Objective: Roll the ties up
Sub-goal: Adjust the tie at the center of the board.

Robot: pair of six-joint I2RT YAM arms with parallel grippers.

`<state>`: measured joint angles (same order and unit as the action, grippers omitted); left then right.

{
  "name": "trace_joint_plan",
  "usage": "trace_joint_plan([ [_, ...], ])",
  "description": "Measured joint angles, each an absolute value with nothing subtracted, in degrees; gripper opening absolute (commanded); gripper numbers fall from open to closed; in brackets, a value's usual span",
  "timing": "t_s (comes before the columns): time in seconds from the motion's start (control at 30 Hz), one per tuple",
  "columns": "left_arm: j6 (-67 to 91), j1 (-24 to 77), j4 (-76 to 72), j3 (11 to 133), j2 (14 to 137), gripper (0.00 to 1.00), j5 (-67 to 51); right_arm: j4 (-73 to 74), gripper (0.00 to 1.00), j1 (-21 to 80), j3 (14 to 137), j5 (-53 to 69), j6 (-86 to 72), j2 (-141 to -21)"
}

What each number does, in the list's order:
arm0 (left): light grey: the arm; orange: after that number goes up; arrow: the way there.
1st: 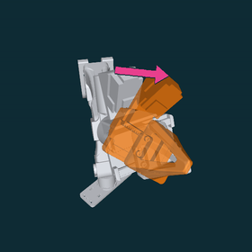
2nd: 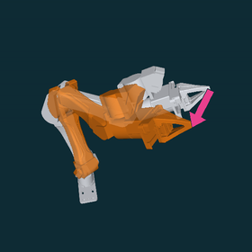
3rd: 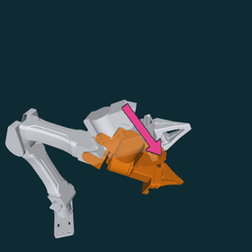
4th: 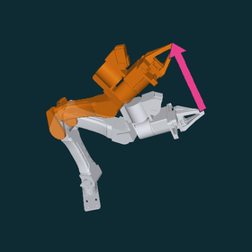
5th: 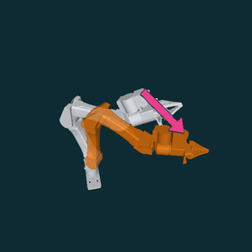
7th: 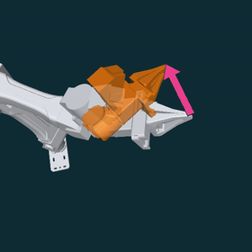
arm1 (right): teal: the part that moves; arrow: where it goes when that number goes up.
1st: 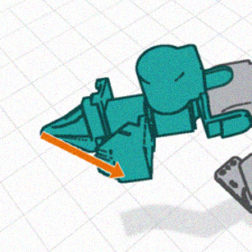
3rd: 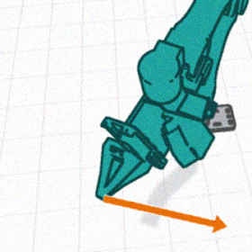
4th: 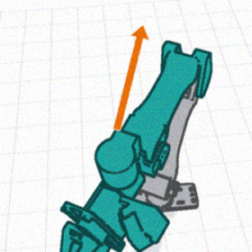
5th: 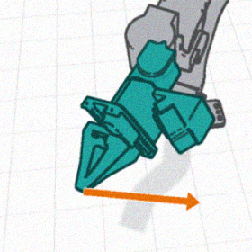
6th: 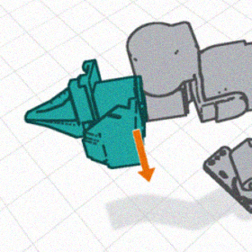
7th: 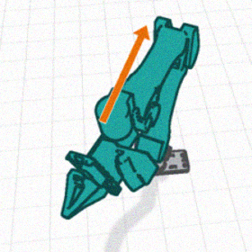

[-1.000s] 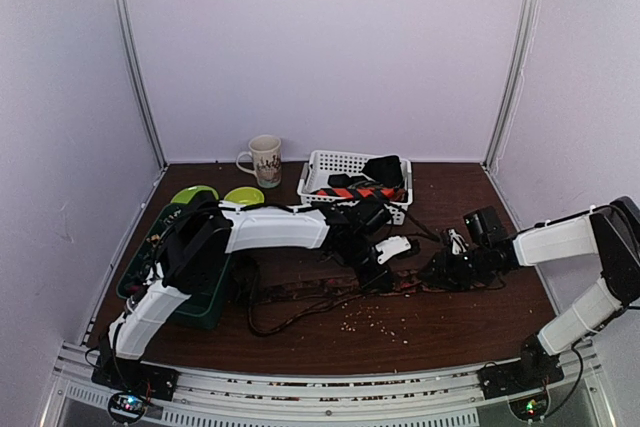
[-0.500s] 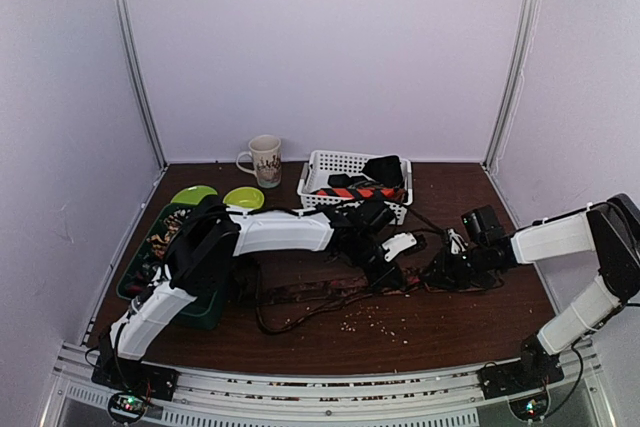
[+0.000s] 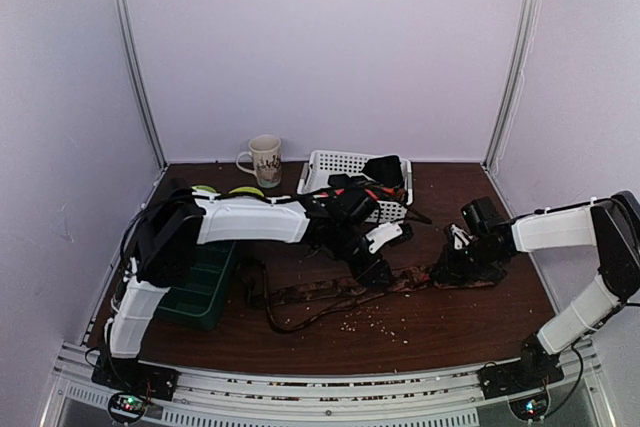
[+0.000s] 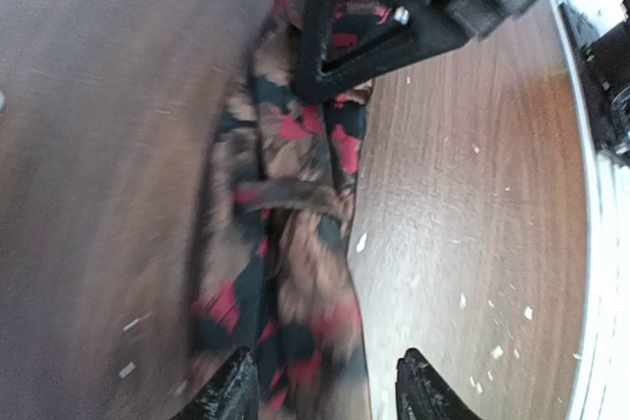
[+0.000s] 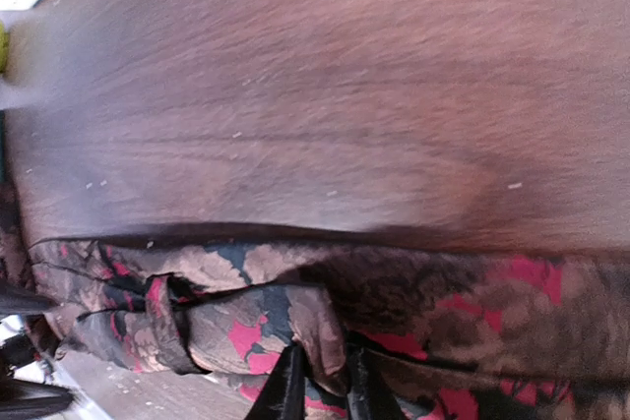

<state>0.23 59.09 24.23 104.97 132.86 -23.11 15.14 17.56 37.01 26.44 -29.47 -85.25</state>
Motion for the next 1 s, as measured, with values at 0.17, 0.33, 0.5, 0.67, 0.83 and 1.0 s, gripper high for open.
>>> trace_joint_plan([
  [0.17,-0.1,56.3,23.3,99.5,126.1,0.48,-22.1,20.9,0.34,17.2,41.0,24.4,-26.8,-85.0],
  [0.33,-0.2,54.0,22.5,93.9,125.1,0.46,-22.0,23.8,0.38,16.1,43.6,23.5,-25.6,-83.3],
  [0.5,-0.1,53.6,22.5,91.7,125.4,0.45,-22.1,24.1,0.36,15.7,44.0,23.7,-25.8,-84.9],
  [0.67,0.1,53.6,22.1,91.7,126.0,0.45,-22.3,23.7,0.08,15.6,44.7,23.9,-25.8,-89.9],
  [0.83,0.8,53.5,22.0,91.0,126.4,0.40,-22.1,24.2,0.00,15.2,45.3,23.0,-25.5,-90.5],
  [1.0,2.6,53.1,21.1,88.8,126.4,0.36,-21.4,28.4,0.00,14.4,45.2,17.7,-24.6,-87.1],
])
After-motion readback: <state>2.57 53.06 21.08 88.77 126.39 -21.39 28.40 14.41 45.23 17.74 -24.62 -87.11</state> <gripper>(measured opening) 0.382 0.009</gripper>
